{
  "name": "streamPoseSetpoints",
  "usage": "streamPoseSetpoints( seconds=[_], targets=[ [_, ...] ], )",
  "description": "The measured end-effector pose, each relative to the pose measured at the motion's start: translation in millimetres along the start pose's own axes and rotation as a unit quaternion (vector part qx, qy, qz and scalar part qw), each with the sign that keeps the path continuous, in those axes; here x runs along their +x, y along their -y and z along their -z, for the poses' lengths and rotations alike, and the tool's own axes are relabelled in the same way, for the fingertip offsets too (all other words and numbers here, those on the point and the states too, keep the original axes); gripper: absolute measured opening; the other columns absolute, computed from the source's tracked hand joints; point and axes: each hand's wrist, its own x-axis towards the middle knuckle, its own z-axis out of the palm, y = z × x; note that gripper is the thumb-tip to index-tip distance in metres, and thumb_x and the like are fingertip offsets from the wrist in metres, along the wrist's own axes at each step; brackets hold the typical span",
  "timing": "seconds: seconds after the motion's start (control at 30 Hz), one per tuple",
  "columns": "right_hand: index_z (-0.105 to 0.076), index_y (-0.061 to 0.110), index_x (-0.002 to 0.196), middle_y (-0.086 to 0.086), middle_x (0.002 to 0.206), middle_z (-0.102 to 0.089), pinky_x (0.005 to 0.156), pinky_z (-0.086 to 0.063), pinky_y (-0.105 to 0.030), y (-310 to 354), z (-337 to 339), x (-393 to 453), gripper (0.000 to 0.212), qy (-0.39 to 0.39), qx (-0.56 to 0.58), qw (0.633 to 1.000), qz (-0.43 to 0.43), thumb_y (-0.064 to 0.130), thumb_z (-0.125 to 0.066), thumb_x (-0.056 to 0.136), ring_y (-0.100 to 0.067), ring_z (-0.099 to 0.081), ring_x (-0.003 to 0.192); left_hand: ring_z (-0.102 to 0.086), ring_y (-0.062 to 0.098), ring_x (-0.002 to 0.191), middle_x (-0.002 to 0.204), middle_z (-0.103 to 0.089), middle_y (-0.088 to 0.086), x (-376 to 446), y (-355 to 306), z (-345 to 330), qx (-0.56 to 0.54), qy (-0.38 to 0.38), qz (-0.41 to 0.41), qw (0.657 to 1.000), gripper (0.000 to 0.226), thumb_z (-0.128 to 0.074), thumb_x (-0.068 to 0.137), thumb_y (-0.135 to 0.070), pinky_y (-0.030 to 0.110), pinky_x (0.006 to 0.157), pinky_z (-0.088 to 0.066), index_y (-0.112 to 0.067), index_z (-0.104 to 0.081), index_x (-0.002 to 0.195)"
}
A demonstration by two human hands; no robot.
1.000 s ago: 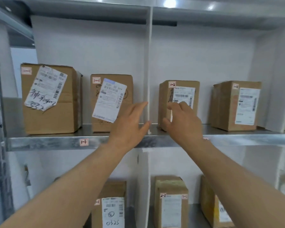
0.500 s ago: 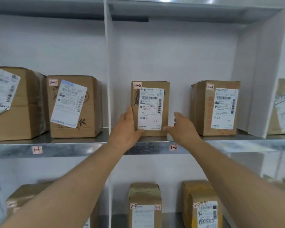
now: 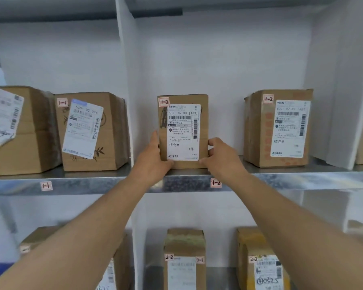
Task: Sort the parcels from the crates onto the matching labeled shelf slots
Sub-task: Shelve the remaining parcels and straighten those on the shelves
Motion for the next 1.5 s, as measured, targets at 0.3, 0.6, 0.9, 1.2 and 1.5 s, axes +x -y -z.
streamPoseSetpoints(
  seconds=[0.3, 0.6, 0.9, 1.2, 1.5],
  targets=[
    [-0.056, 0.014, 0.122, -0.008, 0.121, -0.055, 0.083, -0.047, -0.036, -28.0, 56.3, -18.6, 0.034, -0.17, -0.127, 0.974, 0.083, 0.012, -0.053, 0.089, -0.026, -0.057, 0.104, -0.035, 0.021, 0.129, 0.142, -0.041, 0.006, -25.5, -47.9, -14.9, 0.093, -0.182, -0.183, 0.962, 0.056, -0.06, 0.089, -0.016, 0.029, 0.102, -0.031, -0.015, -0.038, 0.141],
    [-0.047, 0.003, 0.127, -0.018, 0.127, -0.051, 0.085, -0.041, -0.036, -90.9, 127.5, -23.3, 0.039, -0.217, -0.136, 0.966, -0.034, 0.002, -0.045, 0.089, -0.035, -0.052, 0.111, -0.04, 0.019, 0.131, 0.147, -0.034, 0.002, -13.7, -117.1, -86.8, 0.006, -0.024, -0.143, 0.989, 0.067, -0.057, 0.092, -0.027, 0.037, 0.108, -0.036, -0.023, -0.022, 0.149],
    [-0.048, 0.006, 0.124, -0.016, 0.125, -0.058, 0.089, -0.045, -0.036, -133.9, 140.4, -2.0, 0.034, -0.111, -0.103, 0.982, -0.114, 0.003, -0.046, 0.09, -0.035, -0.055, 0.112, -0.052, 0.024, 0.12, 0.14, -0.047, 0.008, -2.2, -154.0, -128.7, 0.009, 0.072, -0.055, 0.996, 0.066, -0.058, 0.093, -0.021, 0.033, 0.096, -0.043, -0.021, -0.021, 0.148],
    [-0.05, 0.012, 0.12, -0.011, 0.121, -0.062, 0.085, -0.047, -0.035, -141.5, 140.1, -6.3, 0.032, -0.119, -0.092, 0.986, -0.079, 0.004, -0.049, 0.089, -0.032, -0.059, 0.107, -0.057, 0.021, 0.112, 0.13, -0.058, 0.001, 1.5, -151.4, -140.1, -0.036, 0.086, -0.04, 0.995, 0.062, -0.054, 0.094, -0.012, 0.033, 0.096, -0.048, -0.03, -0.025, 0.145],
    [-0.048, 0.007, 0.128, -0.013, 0.126, -0.048, 0.088, -0.042, -0.035, -123.8, 149.3, -46.2, 0.039, -0.197, -0.22, 0.954, -0.052, 0.011, -0.052, 0.09, -0.032, -0.051, 0.114, -0.035, 0.024, 0.132, 0.145, -0.038, 0.005, -24.1, -140.4, -119.0, 0.095, 0.009, -0.145, 0.985, 0.058, -0.055, 0.093, -0.025, 0.038, 0.1, -0.037, -0.022, -0.028, 0.145]
  ],
)
